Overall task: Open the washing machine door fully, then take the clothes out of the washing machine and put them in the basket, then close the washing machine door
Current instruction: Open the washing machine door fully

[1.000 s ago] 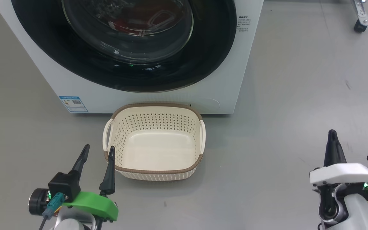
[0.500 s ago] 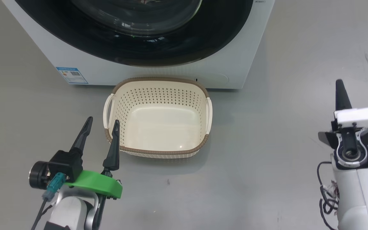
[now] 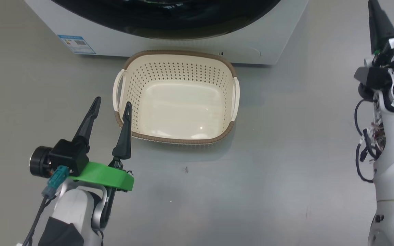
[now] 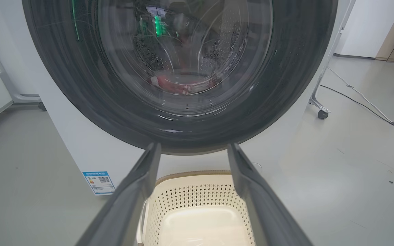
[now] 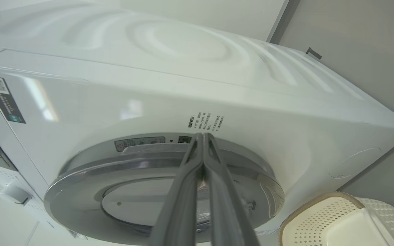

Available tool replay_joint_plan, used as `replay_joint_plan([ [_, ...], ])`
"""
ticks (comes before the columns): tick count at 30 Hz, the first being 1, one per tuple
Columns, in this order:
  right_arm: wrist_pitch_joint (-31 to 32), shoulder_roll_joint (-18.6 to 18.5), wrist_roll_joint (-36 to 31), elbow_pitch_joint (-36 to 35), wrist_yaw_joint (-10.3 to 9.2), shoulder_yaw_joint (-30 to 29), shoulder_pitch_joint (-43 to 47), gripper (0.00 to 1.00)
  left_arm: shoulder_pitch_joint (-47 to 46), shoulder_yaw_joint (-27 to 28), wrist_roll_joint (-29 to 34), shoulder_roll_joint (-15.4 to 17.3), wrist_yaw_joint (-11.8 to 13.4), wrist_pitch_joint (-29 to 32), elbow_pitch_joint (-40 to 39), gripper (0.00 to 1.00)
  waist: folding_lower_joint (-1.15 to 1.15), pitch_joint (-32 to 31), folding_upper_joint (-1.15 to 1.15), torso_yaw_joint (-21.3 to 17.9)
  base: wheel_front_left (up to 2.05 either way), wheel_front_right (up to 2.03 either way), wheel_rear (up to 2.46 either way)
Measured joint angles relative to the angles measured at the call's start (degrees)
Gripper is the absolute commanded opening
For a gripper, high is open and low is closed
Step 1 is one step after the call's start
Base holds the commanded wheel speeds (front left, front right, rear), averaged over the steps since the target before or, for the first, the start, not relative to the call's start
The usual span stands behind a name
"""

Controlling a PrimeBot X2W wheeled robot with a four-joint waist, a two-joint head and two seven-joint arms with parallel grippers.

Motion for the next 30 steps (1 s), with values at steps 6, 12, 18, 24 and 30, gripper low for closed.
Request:
replay_joint_plan([
  [6, 3.2, -1.8, 0.9, 0.9, -0.07, 0.6, -7.2, 0.0, -2.1, -0.5, 0.0, -0.2, -0.3, 0.0, -0.7, 1.0, 0.0, 3.0, 0.0, 1.1, 0.0, 0.0, 0.0],
  [12, 7.0, -3.0, 0.5, 2.7, -0.67, 3.3, -12.8, 0.0, -3.6, -1.2, 0.0, -0.3, -0.5, 0.0, -0.8, 1.0, 0.0, 5.7, 0.0, 2.2, 0.0, 0.0, 0.0],
  [18, 10.2, -3.7, 1.0, 4.7, -1.66, 4.0, -17.6, 0.0, -5.0, -1.7, 0.0, -0.5, -0.9, 0.0, -0.7, 1.0, 0.0, 7.6, 0.0, 3.7, 0.0, 0.0, 0.0],
  [24, 12.1, -4.0, 1.6, 6.5, -2.58, 4.7, -22.0, 0.0, -5.8, -2.2, -0.6, -0.7, -0.9, 0.0, -0.8, 1.0, 0.0, 8.9, 0.0, 5.0, 0.0, 0.0, 0.0],
  [30, 13.6, -5.1, 1.6, 9.1, -3.11, 4.9, -25.6, 0.0, -6.5, -3.4, -2.0, -0.9, -0.9, 0.0, -0.8, 1.0, 0.0, 10.0, 0.0, 6.2, 0.0, 0.0, 0.0],
])
